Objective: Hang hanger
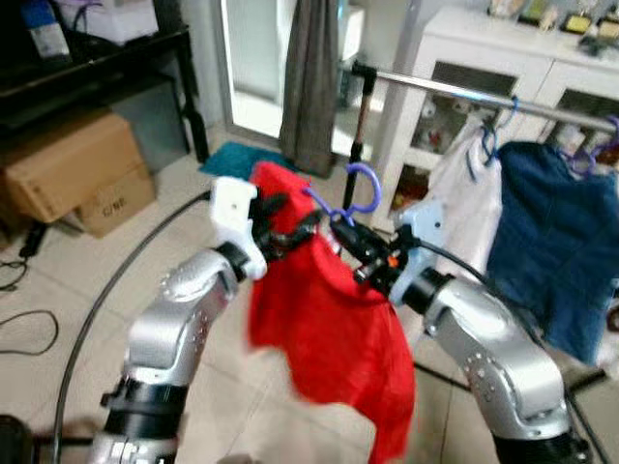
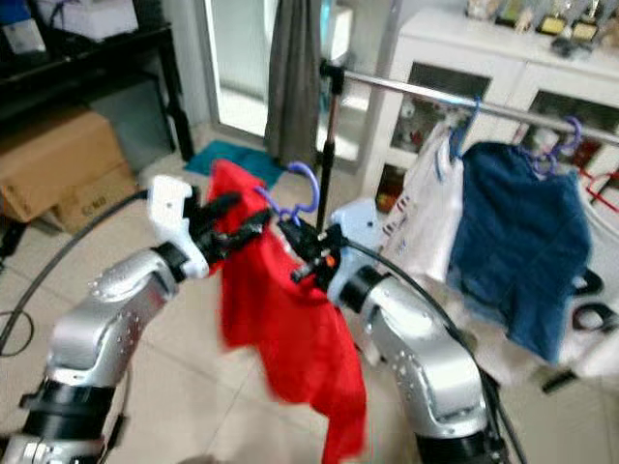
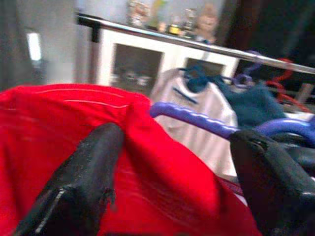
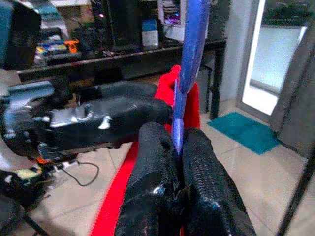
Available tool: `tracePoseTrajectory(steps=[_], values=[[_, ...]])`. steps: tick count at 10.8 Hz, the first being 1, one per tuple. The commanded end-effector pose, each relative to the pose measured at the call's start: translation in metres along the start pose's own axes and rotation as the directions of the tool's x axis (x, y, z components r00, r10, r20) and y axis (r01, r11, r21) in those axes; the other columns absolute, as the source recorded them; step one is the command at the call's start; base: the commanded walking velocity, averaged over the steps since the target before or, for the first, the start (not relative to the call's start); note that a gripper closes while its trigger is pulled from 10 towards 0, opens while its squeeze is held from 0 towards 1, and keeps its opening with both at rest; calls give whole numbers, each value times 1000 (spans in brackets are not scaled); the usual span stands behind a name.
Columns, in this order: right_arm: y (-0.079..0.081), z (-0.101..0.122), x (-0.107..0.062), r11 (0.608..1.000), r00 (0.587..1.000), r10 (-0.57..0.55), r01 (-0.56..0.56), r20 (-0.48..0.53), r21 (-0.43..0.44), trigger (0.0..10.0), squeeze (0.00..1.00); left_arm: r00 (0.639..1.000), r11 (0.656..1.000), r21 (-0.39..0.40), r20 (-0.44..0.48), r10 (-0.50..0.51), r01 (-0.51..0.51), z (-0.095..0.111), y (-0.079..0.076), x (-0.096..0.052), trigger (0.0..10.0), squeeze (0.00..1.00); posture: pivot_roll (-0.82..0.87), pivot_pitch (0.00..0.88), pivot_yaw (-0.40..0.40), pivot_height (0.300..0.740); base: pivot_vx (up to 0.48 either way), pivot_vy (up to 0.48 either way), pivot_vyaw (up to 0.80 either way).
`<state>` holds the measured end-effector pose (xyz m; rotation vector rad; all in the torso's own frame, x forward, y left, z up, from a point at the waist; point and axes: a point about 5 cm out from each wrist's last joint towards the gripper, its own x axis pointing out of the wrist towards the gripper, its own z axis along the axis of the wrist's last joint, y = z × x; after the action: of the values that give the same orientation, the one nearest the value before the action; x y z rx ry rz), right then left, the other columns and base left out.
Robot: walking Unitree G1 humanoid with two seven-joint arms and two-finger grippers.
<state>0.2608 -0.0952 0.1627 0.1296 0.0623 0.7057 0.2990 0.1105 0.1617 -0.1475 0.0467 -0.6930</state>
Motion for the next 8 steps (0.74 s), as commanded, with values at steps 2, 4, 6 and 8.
tracePoseTrajectory(steps=[2,4,6,8], values=[[5,6,1,999,999,31,-30,39,-26,0,0,996,996,8,-9,-88,88,1,-12,4,10000,1000,-81,0,-31,740,0,0,0],[6,5,1,999,999,37,-35,32,-41,0,0,995,997,1,-63,-77,77,-5,-10,5,4118,0,-92,0,-22,740,0,0,0],[5,7,1,998,999,34,-32,41,-47,0,0,989,996,36,-126,83,-79,-11,10,9,0,0,-94,0,-16,740,0,0,0],[5,9,2,998,998,32,-29,49,-47,0,0,988,995,0,-118,95,-96,-9,12,8,0,0,-88,0,-14,740,0,0,0]])
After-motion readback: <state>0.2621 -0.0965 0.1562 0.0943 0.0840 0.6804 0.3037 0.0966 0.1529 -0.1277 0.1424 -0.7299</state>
